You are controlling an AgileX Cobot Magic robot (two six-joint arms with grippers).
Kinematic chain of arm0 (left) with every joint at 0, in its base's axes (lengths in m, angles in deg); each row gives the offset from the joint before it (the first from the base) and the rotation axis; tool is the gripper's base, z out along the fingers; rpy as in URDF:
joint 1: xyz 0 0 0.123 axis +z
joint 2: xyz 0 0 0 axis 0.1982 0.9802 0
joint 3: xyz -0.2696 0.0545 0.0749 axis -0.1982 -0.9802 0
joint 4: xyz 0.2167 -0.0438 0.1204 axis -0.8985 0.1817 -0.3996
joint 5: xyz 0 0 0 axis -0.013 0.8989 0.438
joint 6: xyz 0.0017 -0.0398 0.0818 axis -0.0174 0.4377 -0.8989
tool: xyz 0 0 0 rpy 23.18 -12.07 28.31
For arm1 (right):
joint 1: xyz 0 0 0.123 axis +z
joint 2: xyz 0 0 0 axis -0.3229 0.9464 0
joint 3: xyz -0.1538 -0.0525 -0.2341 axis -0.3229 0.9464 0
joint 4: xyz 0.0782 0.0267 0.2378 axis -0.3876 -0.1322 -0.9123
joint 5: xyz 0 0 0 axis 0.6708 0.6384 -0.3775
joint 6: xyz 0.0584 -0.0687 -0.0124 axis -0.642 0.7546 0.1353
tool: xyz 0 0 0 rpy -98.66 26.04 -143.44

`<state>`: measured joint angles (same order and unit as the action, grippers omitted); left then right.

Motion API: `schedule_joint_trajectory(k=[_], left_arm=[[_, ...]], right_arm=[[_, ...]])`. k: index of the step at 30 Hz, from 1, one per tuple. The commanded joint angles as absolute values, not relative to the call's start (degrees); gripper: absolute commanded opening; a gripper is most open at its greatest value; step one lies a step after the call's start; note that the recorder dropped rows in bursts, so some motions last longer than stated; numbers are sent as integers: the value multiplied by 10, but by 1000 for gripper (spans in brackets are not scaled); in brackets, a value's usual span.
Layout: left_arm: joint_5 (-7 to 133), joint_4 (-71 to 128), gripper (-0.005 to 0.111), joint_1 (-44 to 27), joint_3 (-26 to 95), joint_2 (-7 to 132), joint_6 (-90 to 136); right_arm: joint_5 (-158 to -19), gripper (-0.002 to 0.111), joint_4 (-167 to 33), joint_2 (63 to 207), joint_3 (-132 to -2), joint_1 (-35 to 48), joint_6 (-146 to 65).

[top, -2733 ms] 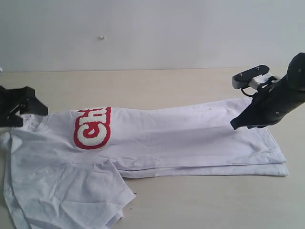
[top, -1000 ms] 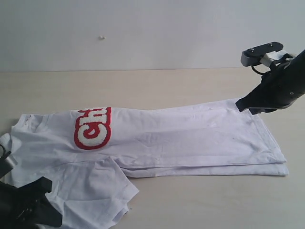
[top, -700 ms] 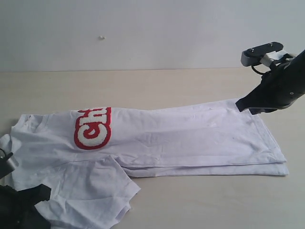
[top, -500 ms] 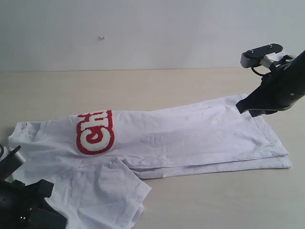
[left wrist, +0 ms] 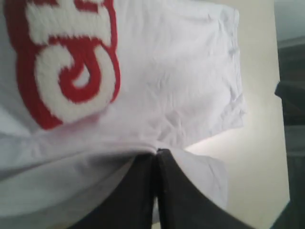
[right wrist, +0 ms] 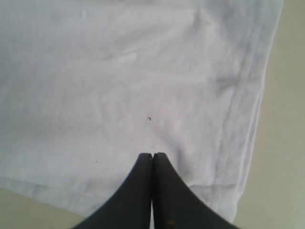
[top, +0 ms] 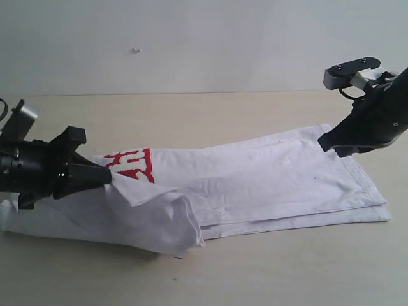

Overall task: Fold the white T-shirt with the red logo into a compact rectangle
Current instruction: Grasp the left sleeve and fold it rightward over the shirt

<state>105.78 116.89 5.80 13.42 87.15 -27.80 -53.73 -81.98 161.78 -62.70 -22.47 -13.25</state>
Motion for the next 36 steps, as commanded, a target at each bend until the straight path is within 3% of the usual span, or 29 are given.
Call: schedule_joint_trajectory(k=[1, 7, 9, 14, 16, 19, 28, 32, 36], left_arm=[[996, 1217, 0, 68, 170, 901, -282], [979, 1264, 4, 91, 210, 956, -300], [986, 1263, 18, 91, 215, 968, -306], [984, 1267, 76, 91, 220, 974, -318], [980, 1266, 82, 91, 221, 974, -318], [986, 1264, 74, 93, 229, 974, -319], [1095, 1094, 32, 108, 233, 966, -308], [1069, 1020, 4, 108, 233, 957, -271], [1049, 1007, 0, 101, 224, 957, -269]], right_arm=[[-535, 0, -820, 1611, -625, -228, -129], [-535, 0, -820, 1611, -625, -228, -129], [-537, 0, -820, 1611, -625, -228, -129], [-537, 0, -820, 1611, -625, -228, -129], [-536, 0, -820, 1611, -625, -228, -129], [-531, 0, -820, 1611, -625, -228, -129], [-525, 0, -818, 1611, -625, -228, -129], [-525, 0, -818, 1611, -625, -228, -129], [-525, 0, -818, 1611, -625, -228, -129]])
